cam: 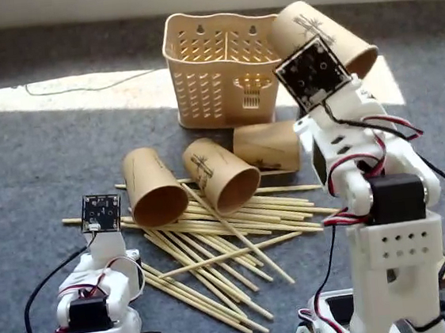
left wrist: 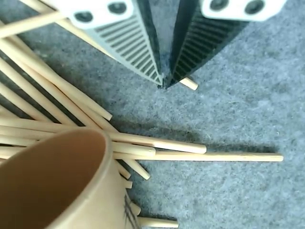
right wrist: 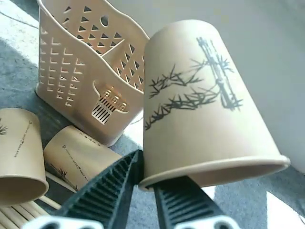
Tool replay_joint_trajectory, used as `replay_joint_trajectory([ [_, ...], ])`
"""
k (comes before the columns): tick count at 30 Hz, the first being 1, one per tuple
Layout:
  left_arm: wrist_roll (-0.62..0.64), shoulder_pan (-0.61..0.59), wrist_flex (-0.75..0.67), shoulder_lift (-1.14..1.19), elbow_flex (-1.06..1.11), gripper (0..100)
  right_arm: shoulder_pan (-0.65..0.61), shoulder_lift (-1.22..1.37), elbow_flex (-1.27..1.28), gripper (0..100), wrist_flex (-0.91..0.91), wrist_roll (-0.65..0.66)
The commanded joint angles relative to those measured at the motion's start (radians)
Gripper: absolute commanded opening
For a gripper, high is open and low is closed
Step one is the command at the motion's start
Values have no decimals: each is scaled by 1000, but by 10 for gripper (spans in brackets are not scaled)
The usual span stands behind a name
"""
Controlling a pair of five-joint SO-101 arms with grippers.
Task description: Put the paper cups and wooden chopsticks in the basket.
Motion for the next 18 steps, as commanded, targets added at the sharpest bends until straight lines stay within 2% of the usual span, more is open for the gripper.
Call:
replay_joint_trajectory([
  [1,5,18,2,-12,18,7,-30,91,-119,5,-39,11],
  [10,5,18,2,-12,18,7,-33,305,-282,5,-35,8],
  [18,5,18,2,-12,18,7,-79,371,-303,11,-38,11],
])
